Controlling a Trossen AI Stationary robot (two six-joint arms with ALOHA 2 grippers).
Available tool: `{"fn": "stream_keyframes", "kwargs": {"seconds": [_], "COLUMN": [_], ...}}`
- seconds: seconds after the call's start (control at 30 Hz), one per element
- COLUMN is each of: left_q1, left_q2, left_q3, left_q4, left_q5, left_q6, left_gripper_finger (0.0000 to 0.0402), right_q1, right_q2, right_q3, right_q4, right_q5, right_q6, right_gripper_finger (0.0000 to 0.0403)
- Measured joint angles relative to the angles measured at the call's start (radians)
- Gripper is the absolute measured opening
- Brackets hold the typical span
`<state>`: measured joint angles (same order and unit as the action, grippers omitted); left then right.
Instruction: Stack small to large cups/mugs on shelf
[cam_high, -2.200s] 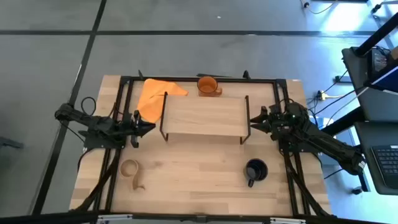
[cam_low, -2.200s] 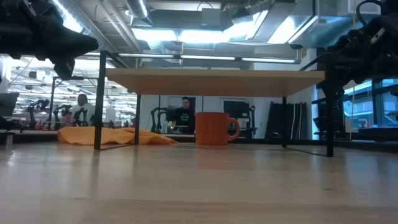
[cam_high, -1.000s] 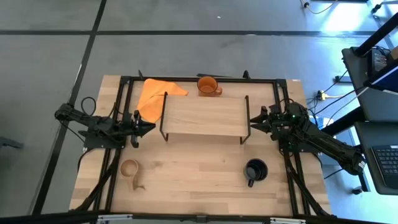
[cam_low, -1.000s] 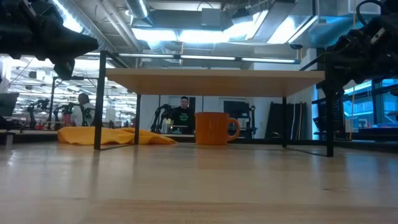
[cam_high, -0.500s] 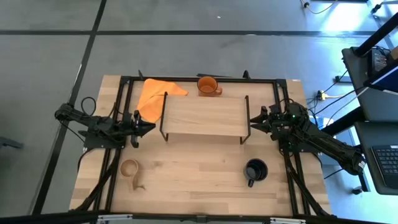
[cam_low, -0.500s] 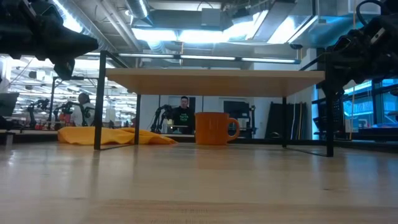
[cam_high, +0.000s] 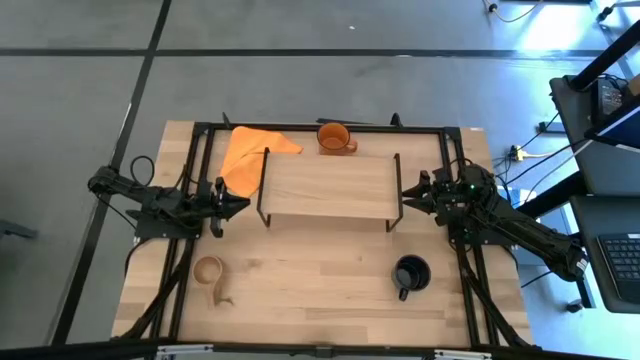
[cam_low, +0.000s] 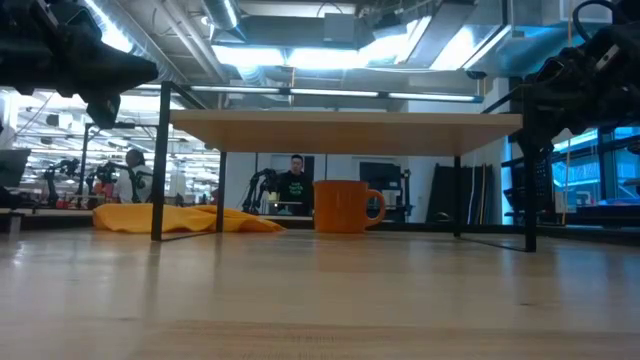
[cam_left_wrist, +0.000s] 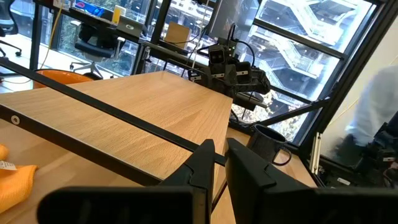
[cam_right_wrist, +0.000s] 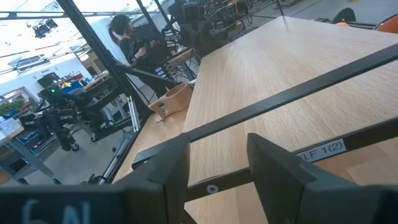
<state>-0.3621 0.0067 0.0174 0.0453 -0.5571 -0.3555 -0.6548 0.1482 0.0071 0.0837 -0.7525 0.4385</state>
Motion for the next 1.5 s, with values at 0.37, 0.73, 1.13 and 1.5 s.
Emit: {"fn": "stream_keyframes", "kwargs": {"seconds": [0.37,0.73,1.13,1.5], "left_q1": [0.0,0.0,0.0,0.0], "left_q2": [0.0,0.0,0.0,0.0], "left_q3": [0.0,0.0,0.0,0.0], "left_q4": [0.0,0.0,0.0,0.0], "left_q5": [0.0,0.0,0.0,0.0], "left_q6": [0.0,0.0,0.0,0.0], "left_gripper_finger": [0.0032,0.0032,0.0032,0.0032], "right_q1": [0.0,0.0,0.0,0.023], "right_q2": [-0.001,0.0,0.0,-0.11], "right_q3": [0.0,0.0,0.0,0.16], "right_q4": [0.0,0.019,0.019,0.352], "right_q5": [0.0,0.018,0.017,-0.245], "right_q6": [0.001,0.175,0.615,0.535], "right_gripper_finger": [0.0161,0.0161,0.0161,0.0161]}}
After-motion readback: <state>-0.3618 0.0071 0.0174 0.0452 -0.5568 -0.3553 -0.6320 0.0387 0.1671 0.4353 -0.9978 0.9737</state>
